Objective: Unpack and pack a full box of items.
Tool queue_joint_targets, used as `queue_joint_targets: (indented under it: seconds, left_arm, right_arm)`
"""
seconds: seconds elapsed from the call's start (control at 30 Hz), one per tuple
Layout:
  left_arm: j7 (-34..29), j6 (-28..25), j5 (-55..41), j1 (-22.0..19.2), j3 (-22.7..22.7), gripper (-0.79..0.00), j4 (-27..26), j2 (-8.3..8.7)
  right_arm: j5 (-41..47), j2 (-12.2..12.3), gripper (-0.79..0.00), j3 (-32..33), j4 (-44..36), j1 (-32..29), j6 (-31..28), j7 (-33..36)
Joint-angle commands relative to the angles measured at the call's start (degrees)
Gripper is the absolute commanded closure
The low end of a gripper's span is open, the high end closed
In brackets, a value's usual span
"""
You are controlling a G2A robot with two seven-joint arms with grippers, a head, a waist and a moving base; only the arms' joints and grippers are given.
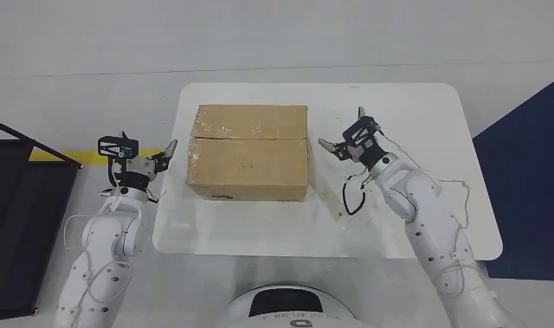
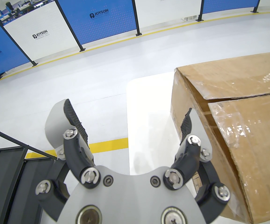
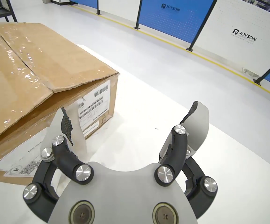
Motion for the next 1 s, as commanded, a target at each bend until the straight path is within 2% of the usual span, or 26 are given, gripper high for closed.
queue_joint_targets:
  seconds: [0.0, 0.17, 0.53, 0.8, 0.9, 0.97]
  left_arm:
    - [0.0, 0.0, 0.0, 0.0, 0.0, -0.785, 0.0, 0.00]
    - [0.0, 0.0, 0.0, 0.0, 0.0, -0.785, 0.0, 0.00]
    - [0.0, 0.0, 0.0, 0.0, 0.0, -0.785, 0.0, 0.00]
    - [0.0, 0.0, 0.0, 0.0, 0.0, -0.785, 0.0, 0.00]
    - [0.0, 0.0, 0.0, 0.0, 0.0, -0.785, 0.0, 0.00]
    - [0.0, 0.0, 0.0, 0.0, 0.0, -0.785, 0.0, 0.00]
  right_arm:
    - [0.5, -0.2, -0.785, -1.1, 1.2, 1.3, 0.0, 0.4]
    - [1.1, -0.7, -0.785, -4.0, 3.7, 4.1, -2.0, 1.2]
    - [8.0, -0.9, -0.785, -6.2, 9.5, 8.2, -14.6, 2.3]
    - [15.8, -0.4, -0.785, -5.7, 15.1, 11.0, -30.7, -2.3]
    - [14.7, -0.1, -0.785, -5.6, 15.4, 11.5, -35.8, -4.0]
    - [12.6, 0.1, -0.785, -5.9, 14.6, 11.3, -36.7, -5.3]
